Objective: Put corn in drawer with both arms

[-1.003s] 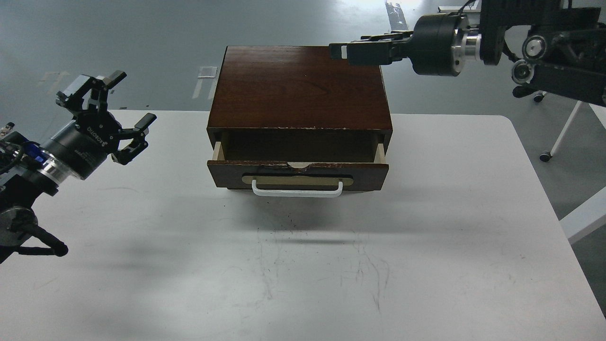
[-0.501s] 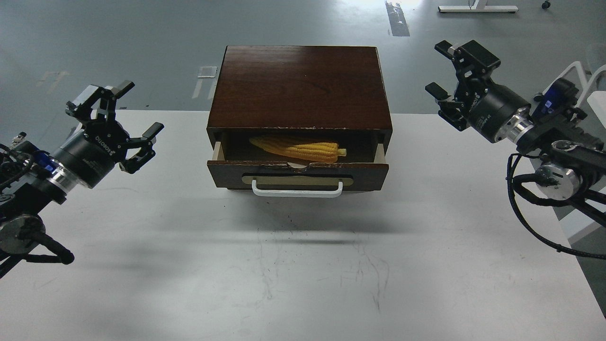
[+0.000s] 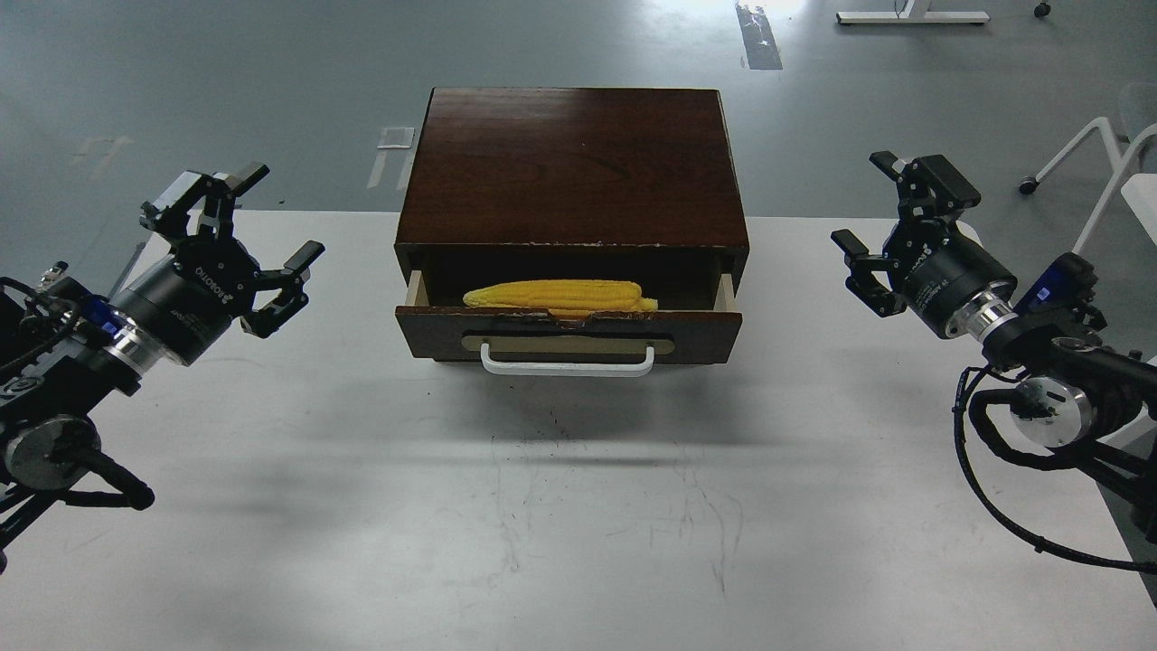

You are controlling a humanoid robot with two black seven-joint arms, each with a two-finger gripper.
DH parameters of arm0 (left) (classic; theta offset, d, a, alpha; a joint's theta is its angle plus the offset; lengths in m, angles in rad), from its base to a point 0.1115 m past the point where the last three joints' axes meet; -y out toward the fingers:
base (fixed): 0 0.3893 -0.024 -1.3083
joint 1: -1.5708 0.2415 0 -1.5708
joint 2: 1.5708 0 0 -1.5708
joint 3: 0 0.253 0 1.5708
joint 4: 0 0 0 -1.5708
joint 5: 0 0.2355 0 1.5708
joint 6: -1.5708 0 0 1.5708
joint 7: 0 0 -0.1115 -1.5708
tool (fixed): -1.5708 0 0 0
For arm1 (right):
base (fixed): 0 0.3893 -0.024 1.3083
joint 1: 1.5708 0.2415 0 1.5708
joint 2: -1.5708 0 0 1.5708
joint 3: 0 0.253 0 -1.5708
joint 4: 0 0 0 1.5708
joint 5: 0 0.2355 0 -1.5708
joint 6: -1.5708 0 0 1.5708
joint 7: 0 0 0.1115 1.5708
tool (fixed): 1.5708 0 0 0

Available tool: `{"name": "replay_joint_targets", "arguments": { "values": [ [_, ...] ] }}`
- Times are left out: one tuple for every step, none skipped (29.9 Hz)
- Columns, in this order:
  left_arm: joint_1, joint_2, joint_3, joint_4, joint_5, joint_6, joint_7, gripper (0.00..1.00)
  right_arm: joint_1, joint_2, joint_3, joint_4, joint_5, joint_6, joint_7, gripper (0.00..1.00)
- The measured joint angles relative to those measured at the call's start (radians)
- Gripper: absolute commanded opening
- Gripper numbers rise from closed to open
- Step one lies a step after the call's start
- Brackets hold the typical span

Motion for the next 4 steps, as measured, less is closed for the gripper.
{"name": "replay_joint_targets", "arguments": {
  "values": [
    [0.000,0.000,0.000,0.000,0.000,0.000,0.000,0.99,-0.004,0.004,0.000,0.000,0.000,0.000,0.000,1.00],
    [0.000,0.000,0.000,0.000,0.000,0.000,0.000,0.99,-0.008,0.007,0.000,-0.001,-0.001,0.001,0.000,1.00],
    [0.000,0.000,0.000,0.000,0.000,0.000,0.000,0.99,-0.012,0.009,0.000,-0.001,-0.001,0.001,0.000,1.00],
    [0.000,-0.001,0.000,0.000,0.000,0.000,0.000,0.99,-0.015,0.011,0.000,-0.001,-0.001,0.002,0.000,1.00]
  ]
}}
